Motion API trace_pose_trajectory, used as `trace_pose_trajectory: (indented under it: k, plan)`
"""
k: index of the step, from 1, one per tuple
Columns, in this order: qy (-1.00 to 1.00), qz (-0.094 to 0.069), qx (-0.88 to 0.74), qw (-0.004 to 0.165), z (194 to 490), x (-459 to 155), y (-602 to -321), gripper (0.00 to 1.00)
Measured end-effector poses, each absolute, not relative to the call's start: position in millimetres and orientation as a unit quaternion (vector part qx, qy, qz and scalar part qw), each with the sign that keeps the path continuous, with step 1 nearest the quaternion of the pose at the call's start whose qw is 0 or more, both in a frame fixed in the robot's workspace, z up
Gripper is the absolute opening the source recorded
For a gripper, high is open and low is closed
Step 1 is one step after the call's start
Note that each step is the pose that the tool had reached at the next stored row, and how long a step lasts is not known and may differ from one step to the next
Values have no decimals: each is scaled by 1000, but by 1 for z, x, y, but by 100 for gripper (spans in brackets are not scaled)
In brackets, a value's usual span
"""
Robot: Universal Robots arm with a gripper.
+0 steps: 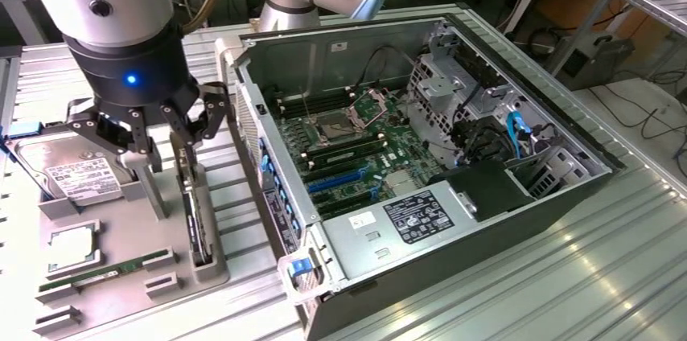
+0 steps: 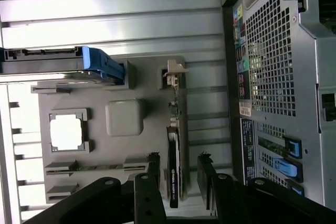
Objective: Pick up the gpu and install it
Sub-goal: 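Pick up the gpu and move the gpu toward the slot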
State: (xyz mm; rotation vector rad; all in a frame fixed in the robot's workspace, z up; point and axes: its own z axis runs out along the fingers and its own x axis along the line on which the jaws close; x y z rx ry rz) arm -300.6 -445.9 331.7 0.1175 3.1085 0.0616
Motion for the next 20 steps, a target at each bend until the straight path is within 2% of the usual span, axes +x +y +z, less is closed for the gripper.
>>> trace_pose_trajectory:
  k: [20]
  plan:
    - [999,20,38,15,318,-301,-446,42]
